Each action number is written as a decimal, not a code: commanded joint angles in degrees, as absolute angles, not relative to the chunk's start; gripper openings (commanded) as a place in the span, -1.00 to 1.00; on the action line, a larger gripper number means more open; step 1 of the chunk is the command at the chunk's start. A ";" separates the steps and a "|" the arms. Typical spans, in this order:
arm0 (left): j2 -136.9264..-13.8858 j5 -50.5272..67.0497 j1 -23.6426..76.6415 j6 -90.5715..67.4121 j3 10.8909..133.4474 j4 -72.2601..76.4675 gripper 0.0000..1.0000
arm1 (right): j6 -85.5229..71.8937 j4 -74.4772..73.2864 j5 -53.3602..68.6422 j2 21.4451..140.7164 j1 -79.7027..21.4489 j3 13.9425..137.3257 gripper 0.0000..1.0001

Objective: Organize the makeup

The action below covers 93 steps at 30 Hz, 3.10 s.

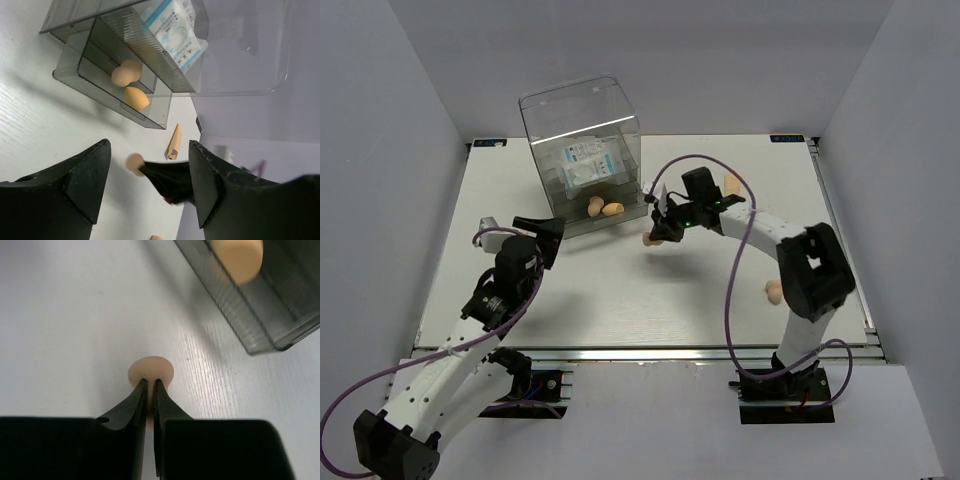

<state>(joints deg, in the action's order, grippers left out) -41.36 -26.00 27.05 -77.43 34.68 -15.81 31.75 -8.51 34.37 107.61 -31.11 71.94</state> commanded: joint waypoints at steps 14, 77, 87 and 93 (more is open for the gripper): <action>-43.60 -19.42 26.72 -63.54 35.69 -6.86 0.56 | 21.00 -0.87 29.55 112.31 -33.92 95.44 -0.54; -35.36 -17.84 25.49 -61.44 28.40 -4.95 0.41 | 34.02 -35.17 22.82 76.99 -6.23 57.91 -1.00; -31.20 -23.11 25.31 -64.42 30.93 -11.95 0.40 | 29.17 -13.36 26.98 96.30 -37.33 82.84 -1.00; -29.80 -23.56 25.31 -66.27 31.03 -14.41 0.40 | 31.64 -14.59 22.77 117.40 -43.23 110.77 -1.00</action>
